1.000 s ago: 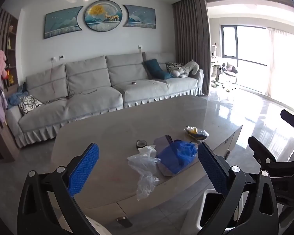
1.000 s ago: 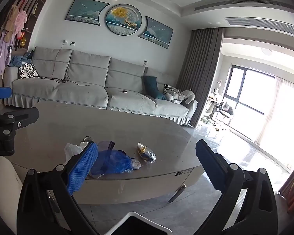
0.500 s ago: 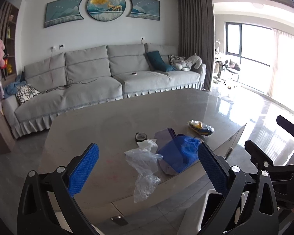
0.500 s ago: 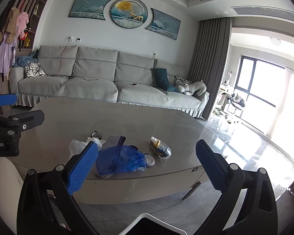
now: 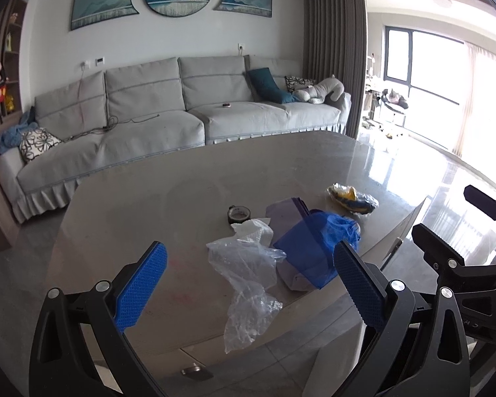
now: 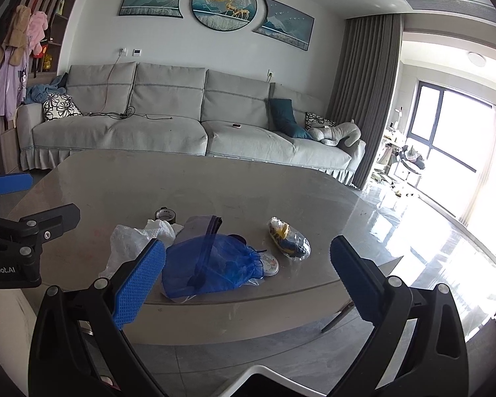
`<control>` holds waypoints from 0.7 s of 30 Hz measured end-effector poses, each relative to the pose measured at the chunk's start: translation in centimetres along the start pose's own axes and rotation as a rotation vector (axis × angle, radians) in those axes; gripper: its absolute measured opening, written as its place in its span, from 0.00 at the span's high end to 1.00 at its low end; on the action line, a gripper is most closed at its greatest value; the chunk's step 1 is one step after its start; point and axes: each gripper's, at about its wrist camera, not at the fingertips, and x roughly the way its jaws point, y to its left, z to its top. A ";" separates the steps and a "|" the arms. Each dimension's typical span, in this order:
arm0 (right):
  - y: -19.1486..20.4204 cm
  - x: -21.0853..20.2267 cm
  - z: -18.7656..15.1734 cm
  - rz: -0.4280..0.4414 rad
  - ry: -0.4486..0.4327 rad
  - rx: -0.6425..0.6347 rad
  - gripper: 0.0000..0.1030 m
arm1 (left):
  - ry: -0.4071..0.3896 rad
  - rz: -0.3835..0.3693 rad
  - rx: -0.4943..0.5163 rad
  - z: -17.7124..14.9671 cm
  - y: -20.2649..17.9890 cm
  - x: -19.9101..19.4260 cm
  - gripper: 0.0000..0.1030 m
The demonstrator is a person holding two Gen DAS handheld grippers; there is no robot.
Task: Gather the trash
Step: 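Reach the left gripper toward the clear plastic bag on the table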
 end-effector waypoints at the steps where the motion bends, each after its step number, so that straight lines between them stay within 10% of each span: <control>1: 0.0 0.3 -0.1 0.001 0.003 0.002 0.04 | 0.005 0.003 0.000 -0.1 0.1 0.5 0.04; 21: -0.8 6.2 -1.1 -0.016 0.057 0.014 0.04 | 0.141 0.010 0.005 -2.0 -0.7 11.4 0.04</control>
